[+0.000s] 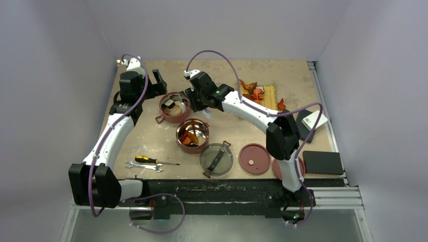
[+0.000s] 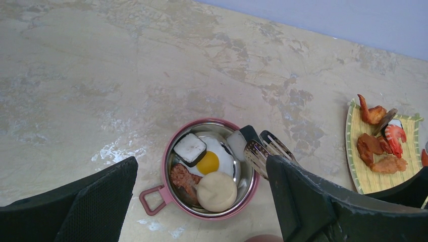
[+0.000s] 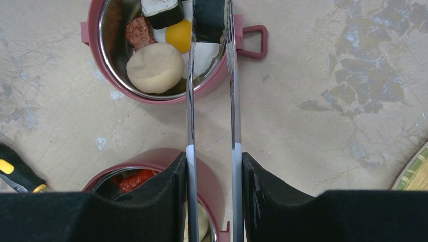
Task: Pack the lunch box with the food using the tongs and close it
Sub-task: Place the fake food in the packing box.
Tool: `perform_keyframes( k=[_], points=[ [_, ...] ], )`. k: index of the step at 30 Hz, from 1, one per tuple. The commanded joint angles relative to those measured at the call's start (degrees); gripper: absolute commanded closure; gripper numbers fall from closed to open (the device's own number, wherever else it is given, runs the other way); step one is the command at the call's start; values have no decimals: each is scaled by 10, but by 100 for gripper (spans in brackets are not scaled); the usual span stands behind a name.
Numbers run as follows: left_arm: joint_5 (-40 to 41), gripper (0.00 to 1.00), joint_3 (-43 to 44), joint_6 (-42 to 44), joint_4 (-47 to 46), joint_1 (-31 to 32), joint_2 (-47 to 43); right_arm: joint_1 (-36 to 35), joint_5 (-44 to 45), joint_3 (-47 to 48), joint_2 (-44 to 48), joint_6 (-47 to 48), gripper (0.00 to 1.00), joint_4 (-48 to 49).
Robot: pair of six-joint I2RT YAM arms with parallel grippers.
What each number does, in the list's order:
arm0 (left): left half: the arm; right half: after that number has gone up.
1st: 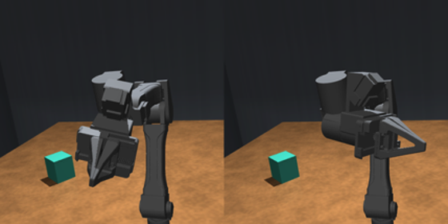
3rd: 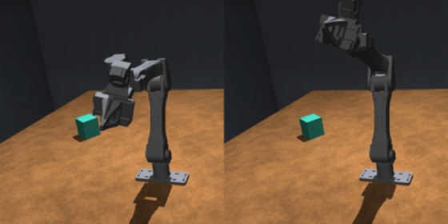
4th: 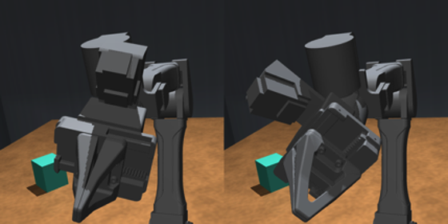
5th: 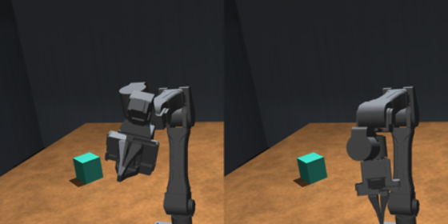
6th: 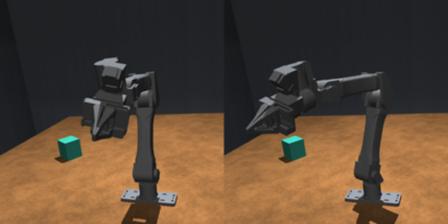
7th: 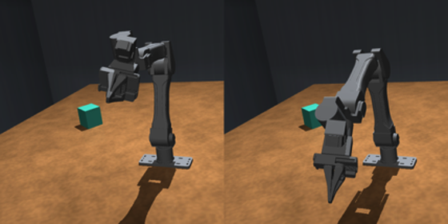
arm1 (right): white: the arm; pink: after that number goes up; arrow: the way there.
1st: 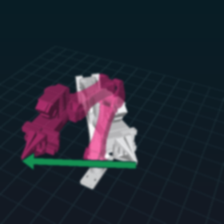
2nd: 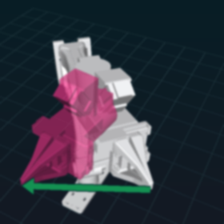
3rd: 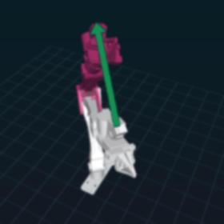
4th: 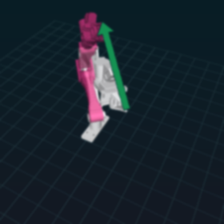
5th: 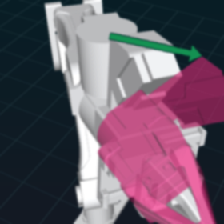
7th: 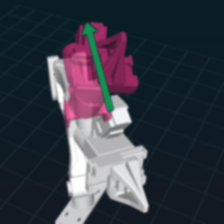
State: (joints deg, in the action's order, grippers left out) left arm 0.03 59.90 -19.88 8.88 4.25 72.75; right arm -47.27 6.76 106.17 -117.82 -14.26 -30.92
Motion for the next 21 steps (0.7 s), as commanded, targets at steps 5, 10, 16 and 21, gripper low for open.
perform_keyframes(
  k=[5,10,16,21],
  points=[
    [-3,1,21,9,-10,-1,-13,-5,-4,32,17,6,100,16],
    [-5,1,21,8,-11,-1,-13,-5,-9,34,17,6,100,10],
    [-6,0,21,8,-11,-1,-14,-5,-22,36,17,13,74,9],
    [-8,1,21,8,-11,0,-14,-5,-33,38,16,19,47,11]
  ],
)
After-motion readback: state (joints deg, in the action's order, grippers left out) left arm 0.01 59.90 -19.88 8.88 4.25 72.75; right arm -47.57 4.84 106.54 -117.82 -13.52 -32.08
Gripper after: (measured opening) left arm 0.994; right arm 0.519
